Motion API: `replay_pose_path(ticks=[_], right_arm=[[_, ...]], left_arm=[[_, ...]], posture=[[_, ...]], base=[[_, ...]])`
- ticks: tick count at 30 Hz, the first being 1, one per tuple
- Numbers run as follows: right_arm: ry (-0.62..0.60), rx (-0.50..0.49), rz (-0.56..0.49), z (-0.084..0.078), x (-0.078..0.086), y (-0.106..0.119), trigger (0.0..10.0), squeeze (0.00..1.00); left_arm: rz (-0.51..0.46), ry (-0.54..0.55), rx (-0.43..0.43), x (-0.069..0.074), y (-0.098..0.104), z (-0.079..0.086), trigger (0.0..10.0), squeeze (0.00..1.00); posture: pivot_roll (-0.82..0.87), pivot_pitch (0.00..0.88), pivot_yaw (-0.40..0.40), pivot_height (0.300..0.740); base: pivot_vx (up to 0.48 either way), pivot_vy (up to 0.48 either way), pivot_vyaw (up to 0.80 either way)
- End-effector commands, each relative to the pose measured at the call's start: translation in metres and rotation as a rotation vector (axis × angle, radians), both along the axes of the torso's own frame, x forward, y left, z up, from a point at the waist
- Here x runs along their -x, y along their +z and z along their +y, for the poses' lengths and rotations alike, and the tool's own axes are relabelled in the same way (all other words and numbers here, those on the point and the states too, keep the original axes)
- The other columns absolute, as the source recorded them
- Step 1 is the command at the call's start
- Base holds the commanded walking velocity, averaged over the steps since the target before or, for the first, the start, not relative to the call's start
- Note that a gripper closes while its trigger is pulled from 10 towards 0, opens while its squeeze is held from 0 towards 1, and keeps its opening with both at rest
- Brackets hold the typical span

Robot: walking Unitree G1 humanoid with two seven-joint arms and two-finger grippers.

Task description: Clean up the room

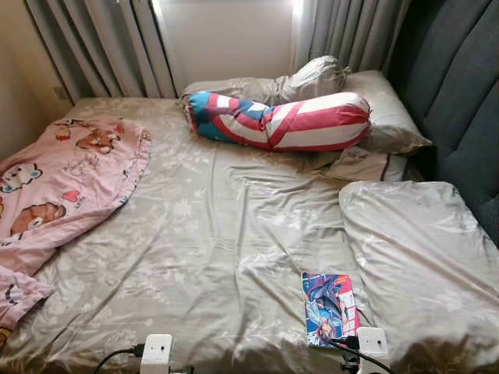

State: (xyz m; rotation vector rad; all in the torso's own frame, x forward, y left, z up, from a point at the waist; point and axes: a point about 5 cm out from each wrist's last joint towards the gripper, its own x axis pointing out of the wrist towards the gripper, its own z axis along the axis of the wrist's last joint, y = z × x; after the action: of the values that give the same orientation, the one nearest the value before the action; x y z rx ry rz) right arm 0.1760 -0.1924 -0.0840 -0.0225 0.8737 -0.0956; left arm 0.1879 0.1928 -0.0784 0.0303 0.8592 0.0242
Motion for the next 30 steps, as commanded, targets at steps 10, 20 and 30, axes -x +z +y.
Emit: replay_pose_path(ticks=[10, 20, 30], right_arm=[[0.01, -0.03, 0.04, 0.007, 0.007, -0.005, 10.0, 0.0], [0.052, -0.037, 0.034, 0.013, 0.002, -0.003, 10.0, 0.0], [0.072, -0.026, 0.029, 0.013, 0.001, -0.003, 10.0, 0.0]], left_arm=[[0.035, 0.004, -0.051, 0.007, -0.001, 0.017, 10.0, 0.0], [0.043, 0.017, -0.06, 0.006, 0.0, 0.022, 10.0, 0.0], [0.038, 0.019, -0.065, 0.004, 0.001, 0.021, 10.0, 0.0]], posture=[[-0.05, 0.0, 0.013, 0.74], [-0.04, 0.0, 0.016, 0.74], [-0.03, 0.007, 0.018, 0.74]], base=[[0.0, 0.0, 0.38], [0.0, 0.0, 0.0], [0.0, 0.0, 0.4]])
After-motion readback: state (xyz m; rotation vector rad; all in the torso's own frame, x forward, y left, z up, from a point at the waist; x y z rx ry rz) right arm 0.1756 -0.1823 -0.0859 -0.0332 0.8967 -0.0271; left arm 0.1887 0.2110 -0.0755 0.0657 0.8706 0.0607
